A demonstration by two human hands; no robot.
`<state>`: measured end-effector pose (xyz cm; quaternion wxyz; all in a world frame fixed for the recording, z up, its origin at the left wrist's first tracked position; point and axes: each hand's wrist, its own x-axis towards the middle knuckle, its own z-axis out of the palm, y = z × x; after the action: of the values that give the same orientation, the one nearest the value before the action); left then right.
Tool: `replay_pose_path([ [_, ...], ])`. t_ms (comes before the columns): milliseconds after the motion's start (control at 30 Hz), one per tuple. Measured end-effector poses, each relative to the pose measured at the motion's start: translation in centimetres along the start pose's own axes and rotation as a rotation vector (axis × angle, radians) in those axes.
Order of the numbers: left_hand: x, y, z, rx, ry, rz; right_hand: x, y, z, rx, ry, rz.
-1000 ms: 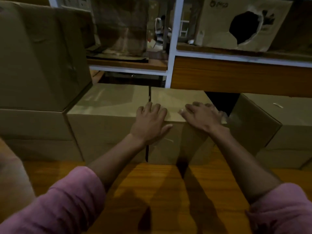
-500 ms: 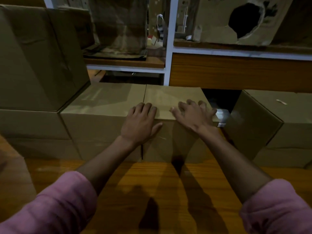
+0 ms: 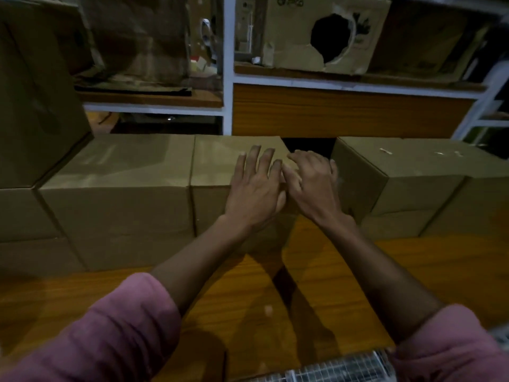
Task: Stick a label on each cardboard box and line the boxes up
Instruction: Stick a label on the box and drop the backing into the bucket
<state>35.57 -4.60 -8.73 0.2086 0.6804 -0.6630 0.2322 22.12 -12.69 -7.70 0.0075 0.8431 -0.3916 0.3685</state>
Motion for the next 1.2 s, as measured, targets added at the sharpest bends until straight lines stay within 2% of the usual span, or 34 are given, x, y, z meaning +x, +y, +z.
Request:
replay_pose_path([
  [267,4.7,11.3,2.7,-0.150,-0.025,0.071,-0.8,12.2,-6.9,-0.037,0.115,0.105],
  [500,10.8,21.2,6.9,-0.180,-0.202,-0.022,-0.9,25.9,-10.7,-0.056,-0.004,0.173],
  [633,14.9,25.3,10.5,-0.140,-0.355,-0.108,-0.3,31.7,-11.0,-0.038,-0.109,0.221],
  [733,16.7,26.3,12.9,-0.107,-0.417,-0.149,0.2,34.7,-10.7,-0.078,-0.194,0.192],
  [900,17.1,25.5,14.2,-0.086,-0.380,-0.154,0.4,37.3,-9.8,-0.094,-0.261,0.154],
  [1100,16.0,21.8,13.8,-0.249,-0.309,-0.132,0.5,37.5,-9.8,-0.122,-0.126,0.127],
  [1200,15.6,21.4,13.4,-0.308,-0.305,-0.158,0.7,37.4,-10.1,-0.028,-0.225,0.144],
])
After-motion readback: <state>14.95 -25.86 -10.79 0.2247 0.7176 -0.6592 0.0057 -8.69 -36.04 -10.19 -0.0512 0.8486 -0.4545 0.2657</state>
